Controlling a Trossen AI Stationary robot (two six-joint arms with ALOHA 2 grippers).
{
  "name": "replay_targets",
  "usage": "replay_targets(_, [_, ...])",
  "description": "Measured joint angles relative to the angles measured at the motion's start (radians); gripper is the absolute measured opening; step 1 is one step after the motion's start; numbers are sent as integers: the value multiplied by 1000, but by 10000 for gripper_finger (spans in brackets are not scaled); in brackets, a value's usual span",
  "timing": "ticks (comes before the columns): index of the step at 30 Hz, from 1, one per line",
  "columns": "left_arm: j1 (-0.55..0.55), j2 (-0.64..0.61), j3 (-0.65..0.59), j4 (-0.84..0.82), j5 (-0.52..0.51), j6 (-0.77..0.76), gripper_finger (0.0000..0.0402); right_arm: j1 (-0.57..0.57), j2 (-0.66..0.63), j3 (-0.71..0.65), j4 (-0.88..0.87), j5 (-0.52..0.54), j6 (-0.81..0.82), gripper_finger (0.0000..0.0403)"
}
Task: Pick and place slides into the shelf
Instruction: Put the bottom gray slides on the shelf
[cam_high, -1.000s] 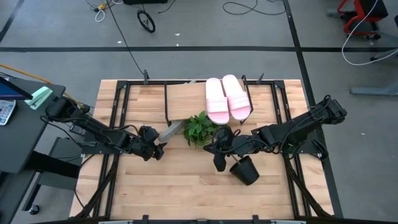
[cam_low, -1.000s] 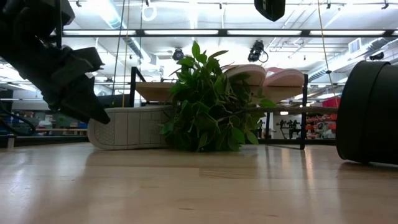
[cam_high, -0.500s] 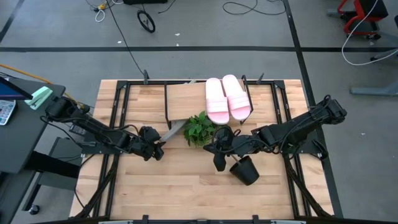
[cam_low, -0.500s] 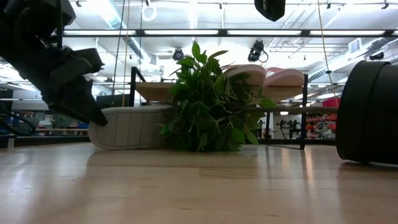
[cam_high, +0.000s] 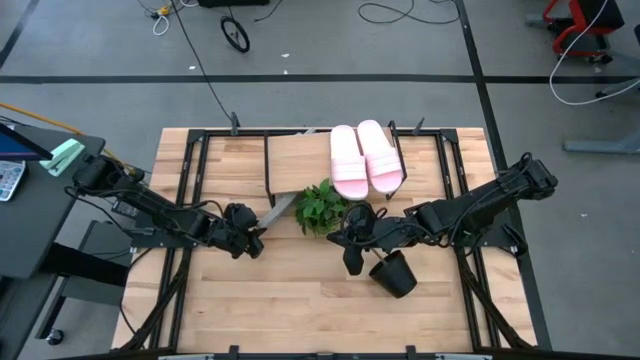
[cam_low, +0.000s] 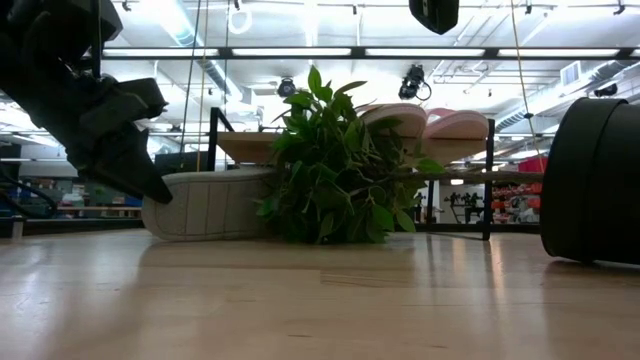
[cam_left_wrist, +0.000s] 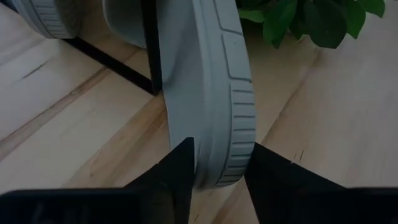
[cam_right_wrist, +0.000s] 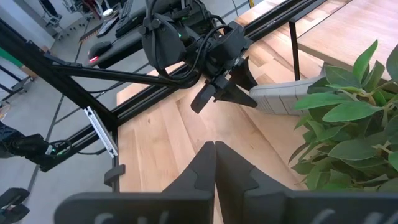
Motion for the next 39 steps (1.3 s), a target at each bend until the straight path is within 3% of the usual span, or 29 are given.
replay_targets(7, [43,0,0,3,9,-1,181,0,0,0,0,7,0,12])
replay_targets(14, [86,0,0,57,4,59,192,0,0,0,0,14,0,12])
replay_targets(19, [103,0,0,62,28,63,164,0,0,0,0,14,0,12])
replay_targets(28, [112,0,0,63,95,64,68,-13,0,0,0,15,0,12])
replay_targets(39, [112,0,0,69,131,127,65,-15,0,0,0,14,0,12])
